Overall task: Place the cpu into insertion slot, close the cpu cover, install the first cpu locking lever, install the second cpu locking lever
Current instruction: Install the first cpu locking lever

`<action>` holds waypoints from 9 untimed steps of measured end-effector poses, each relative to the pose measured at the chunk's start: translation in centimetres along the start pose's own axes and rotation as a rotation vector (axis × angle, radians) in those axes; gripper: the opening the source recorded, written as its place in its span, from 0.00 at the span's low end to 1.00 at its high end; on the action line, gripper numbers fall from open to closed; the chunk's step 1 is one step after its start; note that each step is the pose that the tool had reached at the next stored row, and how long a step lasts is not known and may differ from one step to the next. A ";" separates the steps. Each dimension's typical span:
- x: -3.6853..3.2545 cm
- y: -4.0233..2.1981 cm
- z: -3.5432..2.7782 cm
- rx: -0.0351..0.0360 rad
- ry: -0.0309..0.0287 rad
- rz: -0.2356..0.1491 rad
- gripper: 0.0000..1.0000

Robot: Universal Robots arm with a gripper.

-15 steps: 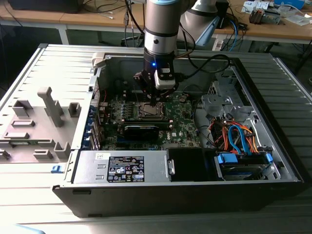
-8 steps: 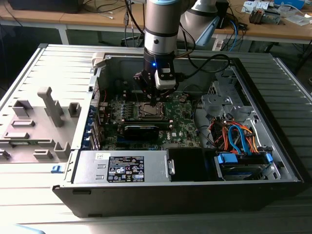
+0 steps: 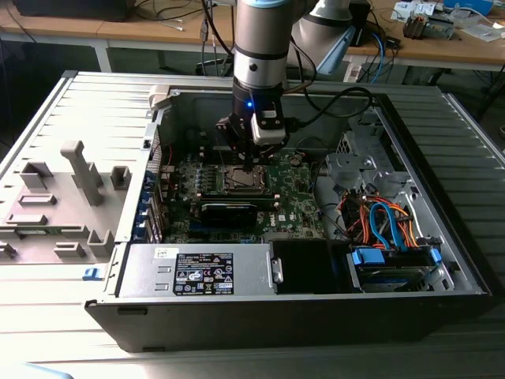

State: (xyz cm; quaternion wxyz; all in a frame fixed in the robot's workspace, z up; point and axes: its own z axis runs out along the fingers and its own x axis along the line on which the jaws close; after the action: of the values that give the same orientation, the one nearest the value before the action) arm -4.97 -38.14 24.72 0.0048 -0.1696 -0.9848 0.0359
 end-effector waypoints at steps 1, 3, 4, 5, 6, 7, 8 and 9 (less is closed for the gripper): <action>0.00 0.00 0.00 -0.0001 -0.0002 -0.002 0.11; 0.00 0.00 0.00 0.0000 -0.0005 -0.006 0.11; 0.00 0.00 0.00 0.0000 -0.0006 -0.007 0.11; 0.00 0.00 0.00 -0.0001 -0.0007 -0.009 0.11; 0.00 0.00 0.00 0.0000 -0.0008 -0.010 0.11; 0.00 0.00 0.00 0.0000 -0.0009 -0.011 0.11; 0.00 0.00 0.00 -0.0001 -0.0010 -0.014 0.11; 0.00 0.00 0.00 -0.0001 -0.0011 -0.015 0.11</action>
State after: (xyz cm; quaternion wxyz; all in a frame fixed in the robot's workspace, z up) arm -4.97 -38.14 24.72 0.0045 -0.1622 -0.9861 0.0359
